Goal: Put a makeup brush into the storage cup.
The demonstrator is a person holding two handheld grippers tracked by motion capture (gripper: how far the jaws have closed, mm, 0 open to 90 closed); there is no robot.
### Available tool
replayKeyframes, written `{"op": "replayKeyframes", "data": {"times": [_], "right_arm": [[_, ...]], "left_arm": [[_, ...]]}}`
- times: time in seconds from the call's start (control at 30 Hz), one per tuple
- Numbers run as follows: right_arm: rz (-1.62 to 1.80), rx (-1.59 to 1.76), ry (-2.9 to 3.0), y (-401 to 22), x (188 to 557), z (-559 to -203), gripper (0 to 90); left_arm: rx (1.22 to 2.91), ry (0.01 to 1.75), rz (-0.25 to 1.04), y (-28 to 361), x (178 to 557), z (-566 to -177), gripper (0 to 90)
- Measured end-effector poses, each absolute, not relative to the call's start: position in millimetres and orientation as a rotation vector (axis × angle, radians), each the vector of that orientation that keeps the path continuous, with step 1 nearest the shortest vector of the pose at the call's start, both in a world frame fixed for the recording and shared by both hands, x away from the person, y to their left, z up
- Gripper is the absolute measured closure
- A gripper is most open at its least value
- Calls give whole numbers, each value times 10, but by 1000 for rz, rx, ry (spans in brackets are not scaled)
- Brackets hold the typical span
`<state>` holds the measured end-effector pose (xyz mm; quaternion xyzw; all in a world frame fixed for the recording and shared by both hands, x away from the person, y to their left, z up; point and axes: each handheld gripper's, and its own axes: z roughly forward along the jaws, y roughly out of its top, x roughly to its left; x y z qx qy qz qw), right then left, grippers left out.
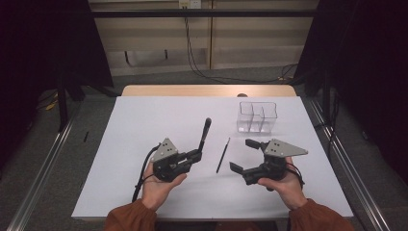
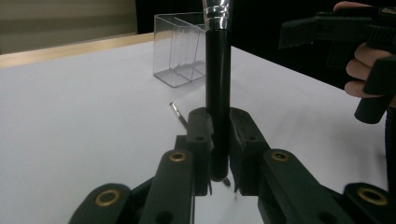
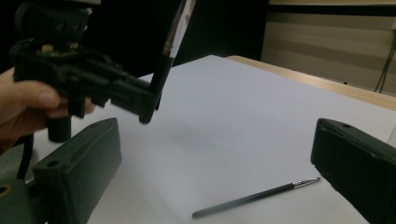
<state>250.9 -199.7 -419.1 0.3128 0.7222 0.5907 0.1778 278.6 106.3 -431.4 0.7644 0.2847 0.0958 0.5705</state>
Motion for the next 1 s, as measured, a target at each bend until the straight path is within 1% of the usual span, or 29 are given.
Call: {"op": "replayKeyframes", "data": {"times": [0.23,0.47,0.73,0.8,0.87,0.97,1.0], "right_arm": [[1688,895,2057,-1873,2557,-4176,0],[1716,891,2095,-1645,2649,-4122,6],[1724,899,2098,-1471,2765,-4108,111],[1744,898,2102,-1447,2786,-4098,198],[1744,907,2099,-1423,2808,-4096,244],[1748,910,2116,-1407,2828,-4112,341],[1752,911,2134,-1411,2833,-4118,386]], "left_arm": [[1820,652,205,970,2752,-4406,797],[1825,639,176,921,2753,-4407,797],[1822,630,169,942,2759,-4403,797],[1825,636,166,924,2751,-4426,797],[1840,632,166,909,2738,-4441,797],[1840,633,162,892,2730,-4454,797],[1840,636,162,891,2729,-4457,797]]}}
